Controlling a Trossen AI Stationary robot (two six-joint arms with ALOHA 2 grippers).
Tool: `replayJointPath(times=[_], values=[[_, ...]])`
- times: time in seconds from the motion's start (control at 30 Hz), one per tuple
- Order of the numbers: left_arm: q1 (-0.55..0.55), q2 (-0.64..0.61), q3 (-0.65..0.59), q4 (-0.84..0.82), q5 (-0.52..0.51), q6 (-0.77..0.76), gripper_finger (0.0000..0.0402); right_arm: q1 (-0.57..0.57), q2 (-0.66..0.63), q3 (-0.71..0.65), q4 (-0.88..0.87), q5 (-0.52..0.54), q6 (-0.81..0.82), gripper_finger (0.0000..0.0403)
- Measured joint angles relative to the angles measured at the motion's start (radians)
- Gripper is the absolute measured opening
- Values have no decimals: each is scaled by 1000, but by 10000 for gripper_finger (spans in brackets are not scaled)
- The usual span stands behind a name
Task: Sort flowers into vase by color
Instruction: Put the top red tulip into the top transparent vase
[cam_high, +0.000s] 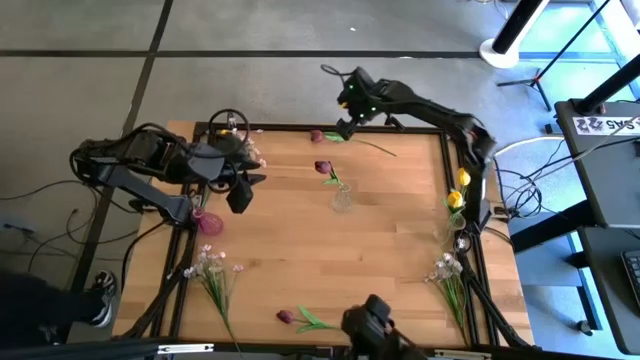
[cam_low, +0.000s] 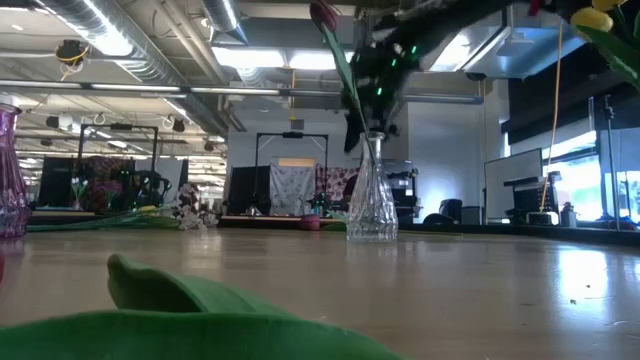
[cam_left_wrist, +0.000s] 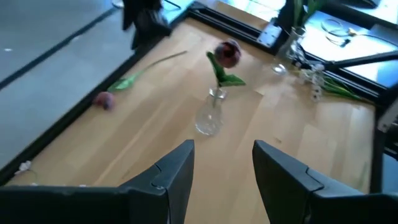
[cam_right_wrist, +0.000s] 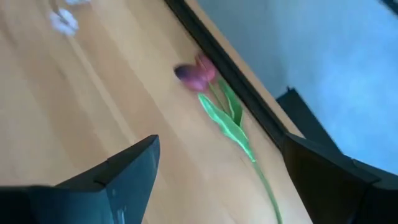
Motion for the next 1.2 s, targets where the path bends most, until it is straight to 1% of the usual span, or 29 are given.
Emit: replayJointPath(times=[0.27,0.4,0.5,0.6,0.8,0.97,1.1,1.13,1.2], values=[[18,0,-1,3,-98,-8,159,-66,157,0,9,-18,-46,335],[25,0,-1,24,-112,-9,159,-78,213,0,4,-35,-85,333],[38,0,-1,46,-112,-9,159,-83,250,0,3,-35,-115,316],[53,0,-1,72,-114,-10,159,-83,281,0,5,-34,-150,281],[77,0,-1,124,-113,-8,159,-83,331,5,22,18,-178,191],[74,1,-1,128,-112,-9,159,-82,342,6,32,31,-179,108],[57,1,-1,121,-112,14,159,-81,344,13,53,44,-178,33],[54,1,-1,120,-112,17,159,-81,345,19,52,44,-179,18],[47,1,-1,120,-112,17,159,-81,348,41,43,45,-179,12]])
